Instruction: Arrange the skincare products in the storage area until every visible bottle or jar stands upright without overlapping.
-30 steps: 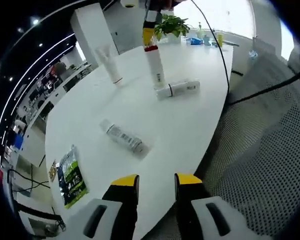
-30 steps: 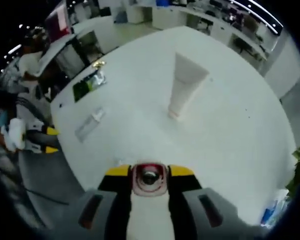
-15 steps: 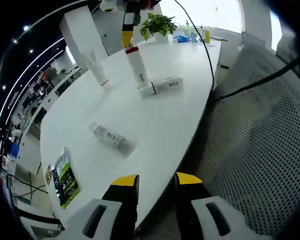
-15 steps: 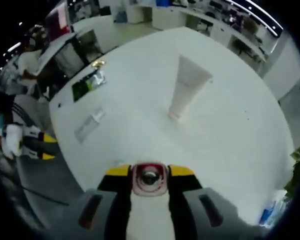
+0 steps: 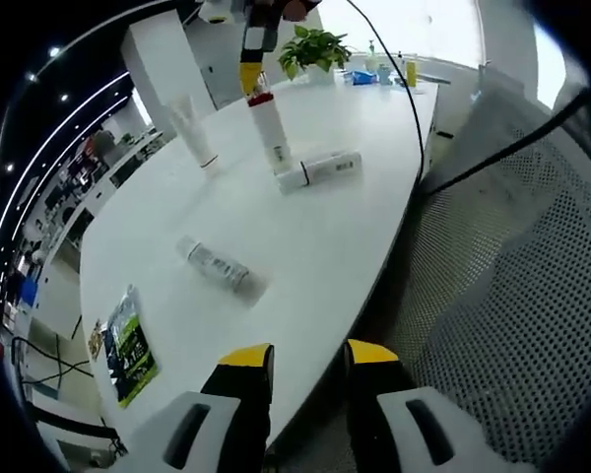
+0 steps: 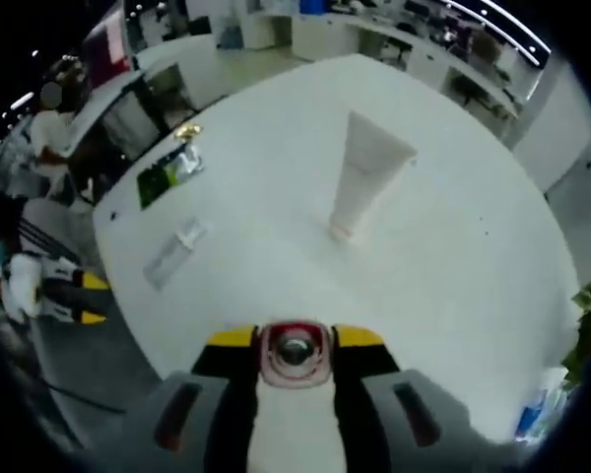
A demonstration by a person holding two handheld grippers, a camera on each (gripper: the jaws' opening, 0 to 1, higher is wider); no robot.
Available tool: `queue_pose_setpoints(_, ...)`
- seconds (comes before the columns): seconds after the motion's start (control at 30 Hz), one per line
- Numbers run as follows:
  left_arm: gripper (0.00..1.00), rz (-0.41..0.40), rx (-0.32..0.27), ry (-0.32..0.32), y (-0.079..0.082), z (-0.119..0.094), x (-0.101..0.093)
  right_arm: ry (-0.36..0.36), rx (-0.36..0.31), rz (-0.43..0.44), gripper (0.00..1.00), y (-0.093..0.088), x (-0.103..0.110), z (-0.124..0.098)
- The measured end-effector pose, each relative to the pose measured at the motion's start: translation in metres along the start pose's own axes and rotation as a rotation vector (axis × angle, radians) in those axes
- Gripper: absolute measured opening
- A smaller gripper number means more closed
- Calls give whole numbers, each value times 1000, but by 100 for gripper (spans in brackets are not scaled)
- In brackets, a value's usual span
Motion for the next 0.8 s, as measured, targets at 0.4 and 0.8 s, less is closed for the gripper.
queue_pose_setpoints(0.4, 28, -20, -15, -17, 1, -1, 0, -36, -105, 16, 46, 4, 4, 2)
queue_pose_setpoints(0.8, 30, -67, -2, -43, -1, 1, 1, 50, -393, 110, 59, -28, -3, -11)
Point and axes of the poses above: the point that each gripper's makers call its tool centre point, and the gripper's own axes: z roughly forward along the fingers, x roughly to its left, y roughly out of its top, the point moved 10 cm from there along -z, roughly backward along the fingers, and after that the axes turned 7 degrees about y, right-handed, at the moved point
